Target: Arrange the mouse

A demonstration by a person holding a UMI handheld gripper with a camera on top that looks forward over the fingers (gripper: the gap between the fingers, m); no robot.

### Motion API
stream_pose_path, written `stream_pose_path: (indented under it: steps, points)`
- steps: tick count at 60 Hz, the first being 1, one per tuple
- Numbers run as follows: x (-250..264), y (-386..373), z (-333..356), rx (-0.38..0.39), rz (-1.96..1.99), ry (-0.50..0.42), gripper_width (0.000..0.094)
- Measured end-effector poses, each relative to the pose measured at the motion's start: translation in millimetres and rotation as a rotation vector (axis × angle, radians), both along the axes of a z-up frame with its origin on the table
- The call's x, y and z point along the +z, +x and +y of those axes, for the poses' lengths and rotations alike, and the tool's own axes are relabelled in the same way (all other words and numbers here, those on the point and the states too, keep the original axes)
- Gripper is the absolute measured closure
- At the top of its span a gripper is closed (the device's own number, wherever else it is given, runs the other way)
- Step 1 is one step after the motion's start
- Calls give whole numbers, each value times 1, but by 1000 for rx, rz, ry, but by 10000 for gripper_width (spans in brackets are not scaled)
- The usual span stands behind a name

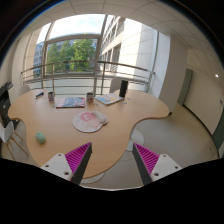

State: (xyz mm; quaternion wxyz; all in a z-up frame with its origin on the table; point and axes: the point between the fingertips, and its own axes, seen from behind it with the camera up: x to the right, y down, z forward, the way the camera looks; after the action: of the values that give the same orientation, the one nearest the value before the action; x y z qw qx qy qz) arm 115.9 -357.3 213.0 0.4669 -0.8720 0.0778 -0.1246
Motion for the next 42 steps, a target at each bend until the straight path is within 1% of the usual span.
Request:
stream_pose_path:
  steps: [9,16,21,23,27,32,42]
  points:
    - [-9,-1,-24,-48,-16,-15,98]
    - [-38,-52,-55,-87,-22,-41,97]
    - [-66,-94,-68,-85,-1,-73,94]
    - [-76,-114,-63,-82,11,-87,95]
    - [-98,-153,-60,-49,40,-110,94]
    - [-123,-199,-43,16,58,-131,93]
    - [-160,-279,22,138,89,-145,94]
